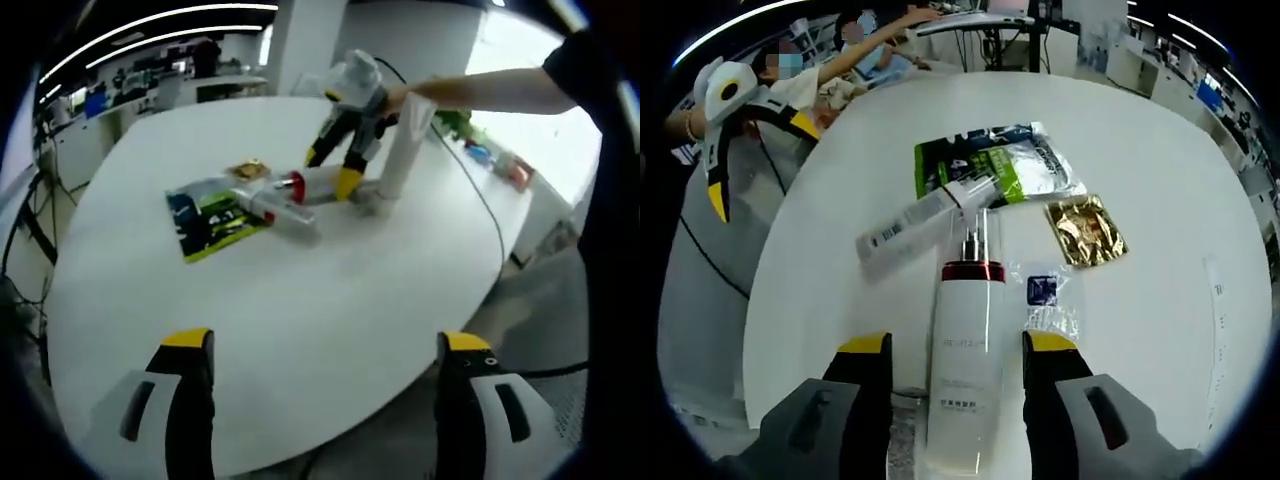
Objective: Arrange the skincare products in the storage area until every visible bottle or jar stands upright without overlapping.
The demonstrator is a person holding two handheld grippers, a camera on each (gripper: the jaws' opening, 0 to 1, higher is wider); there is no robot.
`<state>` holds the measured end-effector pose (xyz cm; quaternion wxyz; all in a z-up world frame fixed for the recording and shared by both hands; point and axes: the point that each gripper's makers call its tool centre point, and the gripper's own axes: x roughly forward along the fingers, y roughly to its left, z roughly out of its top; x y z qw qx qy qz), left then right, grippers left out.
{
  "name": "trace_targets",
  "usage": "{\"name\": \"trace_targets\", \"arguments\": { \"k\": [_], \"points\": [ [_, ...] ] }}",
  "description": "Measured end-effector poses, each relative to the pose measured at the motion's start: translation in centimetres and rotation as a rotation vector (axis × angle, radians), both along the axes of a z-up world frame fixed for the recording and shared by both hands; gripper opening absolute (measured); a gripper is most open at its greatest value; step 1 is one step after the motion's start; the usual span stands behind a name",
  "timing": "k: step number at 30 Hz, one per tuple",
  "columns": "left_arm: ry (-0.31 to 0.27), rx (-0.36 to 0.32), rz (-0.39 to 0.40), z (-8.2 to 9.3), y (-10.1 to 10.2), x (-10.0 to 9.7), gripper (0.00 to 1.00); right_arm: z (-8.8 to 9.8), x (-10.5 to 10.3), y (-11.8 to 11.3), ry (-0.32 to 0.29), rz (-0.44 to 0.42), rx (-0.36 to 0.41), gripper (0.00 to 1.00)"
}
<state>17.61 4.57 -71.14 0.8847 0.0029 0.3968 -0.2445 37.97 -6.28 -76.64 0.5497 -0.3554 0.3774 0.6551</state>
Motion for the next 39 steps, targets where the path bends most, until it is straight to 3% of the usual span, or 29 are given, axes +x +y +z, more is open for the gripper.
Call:
{"name": "trace_targets", "arguments": {
  "k": [6,25,39],
  "points": [
    [0.007,0.006,-0.008,-0.2,0.0,-0.1,0.84,0.1,0.2,0.1,-0.011,0.011,0.0,0.45],
    [0.02,0.024,-0.031,-0.6,-0.2,-0.4,0.84,-0.4,1.2,0.6,-0.028,0.012,0.011,0.36],
    [0.023,0.029,-0.038,-0.7,-0.1,-0.5,0.84,-0.6,1.2,1.0,-0.115,0.126,0.023,0.35]
  ]
}}
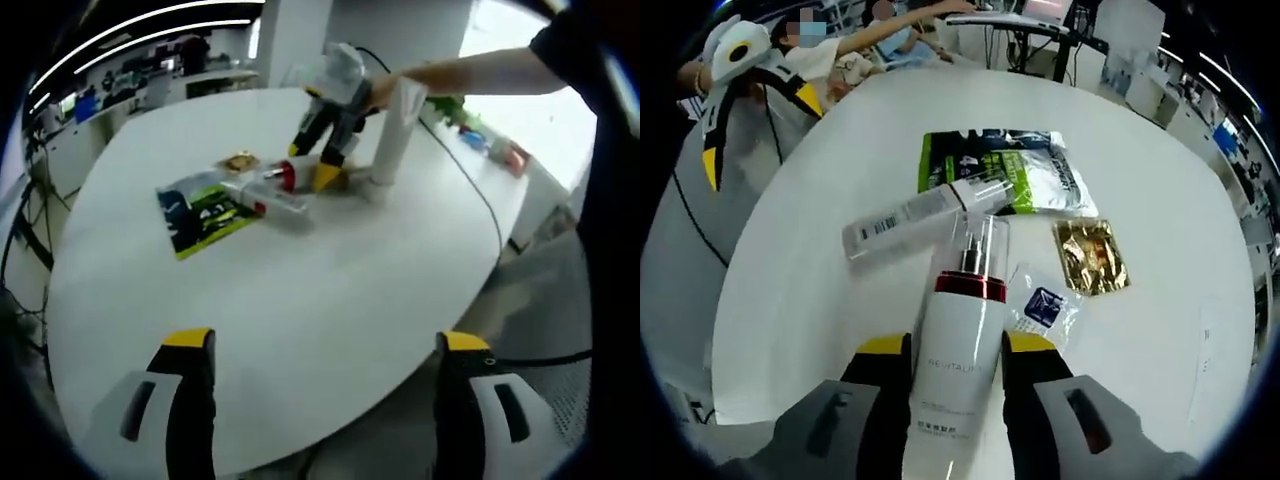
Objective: Arrange the skincare products in the storage area until every visible bottle or jar stands upright without overlapping.
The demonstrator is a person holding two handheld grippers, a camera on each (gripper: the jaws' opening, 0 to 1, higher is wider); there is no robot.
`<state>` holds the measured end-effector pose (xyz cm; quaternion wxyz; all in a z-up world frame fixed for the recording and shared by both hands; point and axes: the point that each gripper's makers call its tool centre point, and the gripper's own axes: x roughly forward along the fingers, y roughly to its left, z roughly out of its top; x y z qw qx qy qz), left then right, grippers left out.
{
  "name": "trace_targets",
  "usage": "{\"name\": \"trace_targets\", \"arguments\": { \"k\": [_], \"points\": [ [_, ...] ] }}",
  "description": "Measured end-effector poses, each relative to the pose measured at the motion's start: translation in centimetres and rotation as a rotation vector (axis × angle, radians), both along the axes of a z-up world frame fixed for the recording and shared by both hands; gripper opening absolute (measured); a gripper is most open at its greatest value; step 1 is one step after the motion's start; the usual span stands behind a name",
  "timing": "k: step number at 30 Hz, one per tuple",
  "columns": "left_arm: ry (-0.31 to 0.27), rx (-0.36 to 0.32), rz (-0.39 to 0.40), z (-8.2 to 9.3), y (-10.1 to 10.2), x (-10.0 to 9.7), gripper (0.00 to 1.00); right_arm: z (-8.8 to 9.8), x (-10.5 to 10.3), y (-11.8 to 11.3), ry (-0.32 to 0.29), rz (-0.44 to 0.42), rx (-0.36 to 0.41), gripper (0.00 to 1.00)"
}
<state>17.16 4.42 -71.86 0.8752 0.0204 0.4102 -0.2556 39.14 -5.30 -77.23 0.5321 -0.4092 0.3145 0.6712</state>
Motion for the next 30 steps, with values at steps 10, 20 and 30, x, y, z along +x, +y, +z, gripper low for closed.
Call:
{"name": "trace_targets", "arguments": {
  "k": [10,20,30],
  "points": [
    [0.0,0.008,-0.003,0.01,-0.17,0.01,0.83,-0.21,0.22,0.24,0.008,-0.001,0.043,0.31],
    [0.001,0.015,-0.009,0.03,-0.2,-0.03,0.81,-0.15,0.22,0.21,0.004,-0.034,0.037,0.29],
    [0.002,0.022,-0.018,-0.1,-0.3,-0.07,0.81,0.71,0.65,0.01,-0.012,-0.083,0.089,0.28]
  ]
}}
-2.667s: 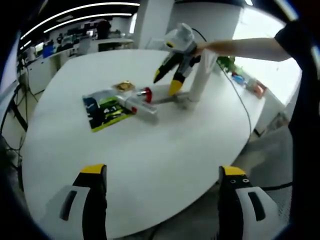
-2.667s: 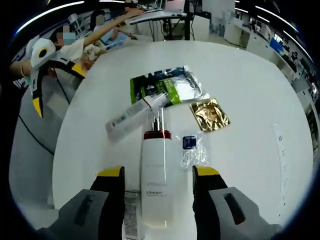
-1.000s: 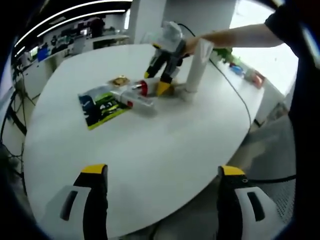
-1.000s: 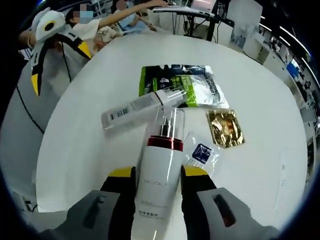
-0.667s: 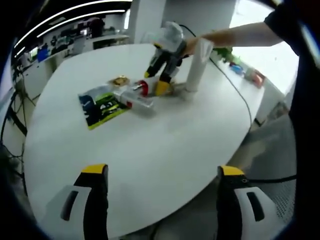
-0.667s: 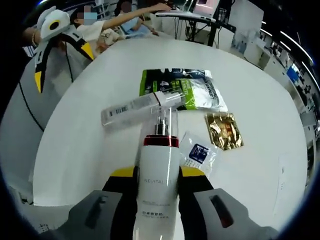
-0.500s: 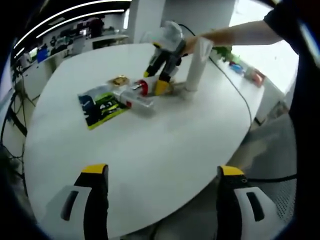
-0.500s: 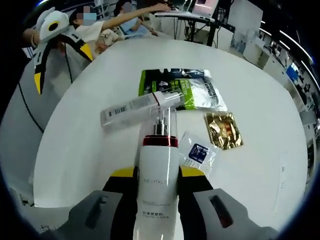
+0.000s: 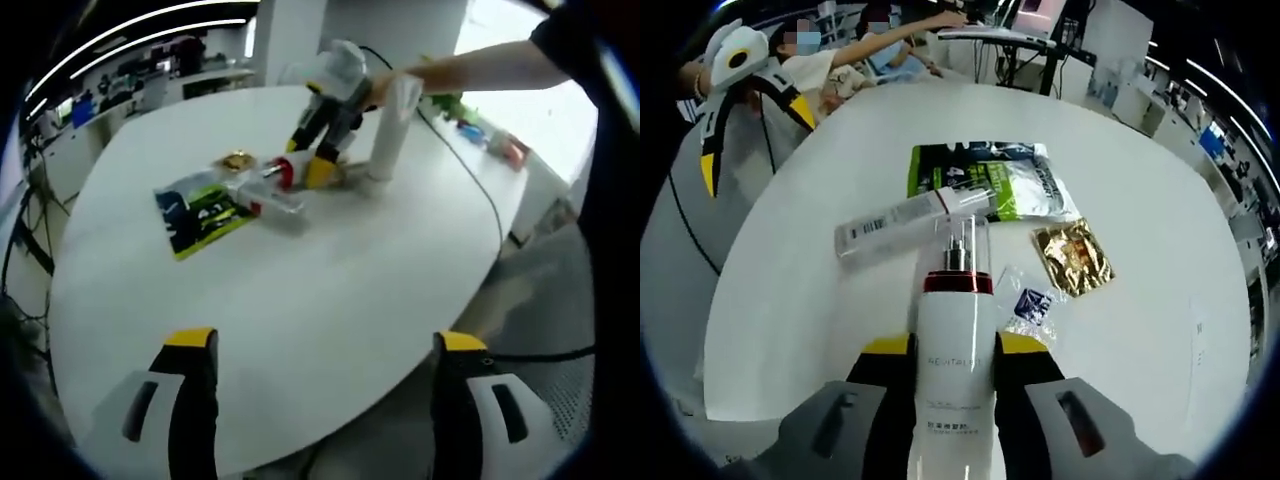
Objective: Arrange the skincare products in the storage area until every visible bottle or jar stands upright without overlapping.
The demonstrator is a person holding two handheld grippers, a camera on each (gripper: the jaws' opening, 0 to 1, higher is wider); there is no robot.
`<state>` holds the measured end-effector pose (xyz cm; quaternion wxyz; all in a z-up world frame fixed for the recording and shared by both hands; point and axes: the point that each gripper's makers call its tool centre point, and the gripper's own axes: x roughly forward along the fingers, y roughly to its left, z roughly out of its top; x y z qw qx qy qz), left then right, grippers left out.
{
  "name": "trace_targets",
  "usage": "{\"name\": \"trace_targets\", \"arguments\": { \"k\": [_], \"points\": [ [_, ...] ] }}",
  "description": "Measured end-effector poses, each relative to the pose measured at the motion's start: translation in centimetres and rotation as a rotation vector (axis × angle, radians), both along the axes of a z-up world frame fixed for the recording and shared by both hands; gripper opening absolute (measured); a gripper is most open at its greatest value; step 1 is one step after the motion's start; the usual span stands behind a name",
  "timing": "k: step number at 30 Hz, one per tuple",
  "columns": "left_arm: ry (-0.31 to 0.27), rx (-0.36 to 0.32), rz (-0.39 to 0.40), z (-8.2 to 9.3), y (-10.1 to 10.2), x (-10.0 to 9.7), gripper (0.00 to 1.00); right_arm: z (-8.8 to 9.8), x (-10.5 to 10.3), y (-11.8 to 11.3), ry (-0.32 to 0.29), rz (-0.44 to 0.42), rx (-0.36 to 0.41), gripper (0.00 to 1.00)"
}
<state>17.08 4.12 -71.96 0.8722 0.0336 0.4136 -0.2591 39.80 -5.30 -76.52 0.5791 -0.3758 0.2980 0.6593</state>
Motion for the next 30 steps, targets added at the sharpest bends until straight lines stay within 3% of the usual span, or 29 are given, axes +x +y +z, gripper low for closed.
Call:
{"name": "trace_targets", "arguments": {
  "k": [13,20,30],
  "points": [
    [-0.002,-0.004,0.0,0.1,-0.2,0.0,0.81,2.5,1.5,-0.7,0.003,-0.119,0.113,0.28],
    [-0.013,-0.025,0.019,0.5,-0.4,0.1,0.81,4.1,3.4,-2.0,0.006,-0.237,0.188,0.28],
    [-0.022,-0.034,0.008,1.2,-1.4,-0.2,0.81,6.8,4.6,-3.3,0.001,-0.38,0.287,0.28]
  ]
}}
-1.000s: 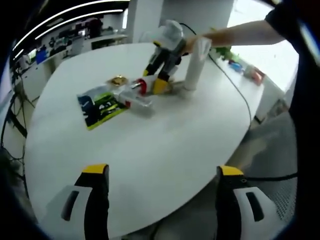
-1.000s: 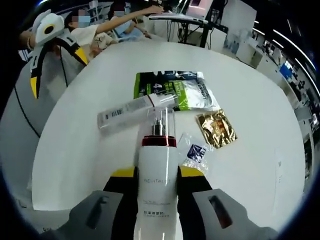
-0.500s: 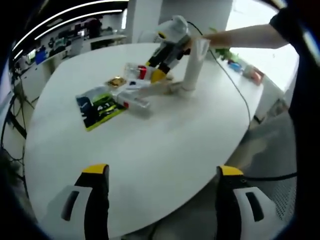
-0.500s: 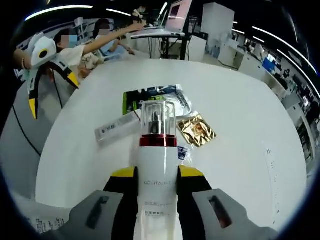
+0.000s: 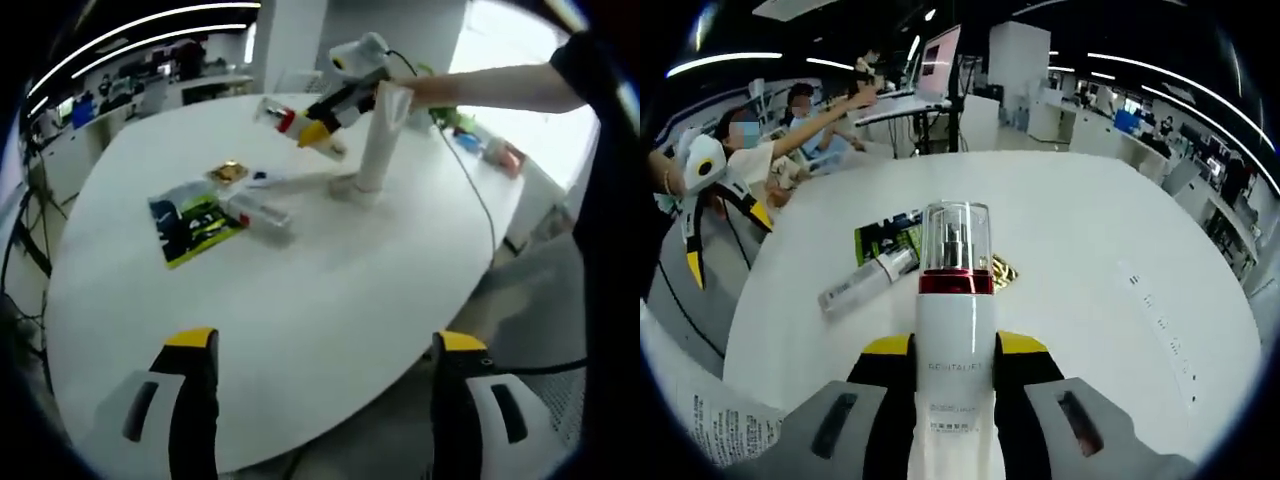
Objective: Arrange the skincare products in the storage area until every visible bottle or jar stands upright without overlapping.
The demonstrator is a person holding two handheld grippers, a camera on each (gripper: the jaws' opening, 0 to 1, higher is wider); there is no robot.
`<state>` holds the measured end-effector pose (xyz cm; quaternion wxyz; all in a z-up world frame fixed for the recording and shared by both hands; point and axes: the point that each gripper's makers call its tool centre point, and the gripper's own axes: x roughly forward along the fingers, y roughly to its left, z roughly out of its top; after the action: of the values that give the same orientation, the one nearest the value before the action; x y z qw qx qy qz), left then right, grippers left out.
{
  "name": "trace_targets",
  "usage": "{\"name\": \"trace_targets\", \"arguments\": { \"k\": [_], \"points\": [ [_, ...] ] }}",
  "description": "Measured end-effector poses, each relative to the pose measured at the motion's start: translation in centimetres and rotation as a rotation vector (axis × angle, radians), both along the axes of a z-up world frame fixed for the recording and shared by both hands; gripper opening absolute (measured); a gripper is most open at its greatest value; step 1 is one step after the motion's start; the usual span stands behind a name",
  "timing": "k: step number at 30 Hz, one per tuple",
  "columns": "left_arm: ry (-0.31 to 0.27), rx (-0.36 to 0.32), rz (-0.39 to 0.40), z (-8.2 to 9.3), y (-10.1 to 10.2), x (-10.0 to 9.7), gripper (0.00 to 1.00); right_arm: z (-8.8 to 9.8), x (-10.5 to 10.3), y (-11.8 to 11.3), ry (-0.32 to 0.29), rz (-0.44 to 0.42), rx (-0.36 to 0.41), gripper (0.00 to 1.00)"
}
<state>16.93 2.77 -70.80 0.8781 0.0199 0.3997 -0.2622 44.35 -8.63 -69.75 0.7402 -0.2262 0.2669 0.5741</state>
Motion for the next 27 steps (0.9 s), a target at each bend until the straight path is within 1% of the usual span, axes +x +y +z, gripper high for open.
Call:
{"name": "trace_targets", "arguments": {
  "k": [2,4,8,9,12,16,17,18,23,27],
  "points": [
    [-0.004,-0.005,0.003,0.2,0.0,0.0,0.81,0.6,0.3,-0.4,-0.001,-0.025,0.019,0.28],
    [-0.01,-0.012,0.006,0.6,0.0,0.1,0.81,1.7,0.2,-0.7,-0.008,-0.047,0.036,0.28],
    [-0.026,-0.018,0.011,1.3,-0.1,0.4,0.81,2.8,0.7,-1.5,-0.031,-0.078,0.051,0.28],
    [-0.03,-0.018,0.012,1.5,-0.1,0.4,0.81,3.4,0.6,-2.0,-0.038,-0.09,0.055,0.28],
    [-0.047,-0.026,0.014,2.0,-0.3,0.7,0.81,4.4,0.6,-2.8,-0.065,-0.103,0.053,0.28],
    [-0.066,-0.032,0.007,2.7,-0.9,0.7,0.81,5.8,0.9,-4.5,-0.1,-0.145,0.058,0.28],
    [-0.069,-0.031,0.004,2.8,-1.0,0.7,0.81,6.5,0.8,-5.0,-0.107,-0.16,0.063,0.28],
    [-0.074,-0.032,0.0,2.8,-1.0,0.7,0.81,6.9,0.8,-5.4,-0.112,-0.176,0.068,0.28],
    [-0.094,-0.04,-0.018,3.6,-1.7,0.4,0.81,8.0,0.4,-7.8,-0.141,-0.233,0.078,0.28],
    [-0.117,-0.073,-0.007,4.5,-2.0,0.6,0.81,8.6,-0.4,-9.7,-0.145,-0.282,0.086,0.28]
  ]
}}
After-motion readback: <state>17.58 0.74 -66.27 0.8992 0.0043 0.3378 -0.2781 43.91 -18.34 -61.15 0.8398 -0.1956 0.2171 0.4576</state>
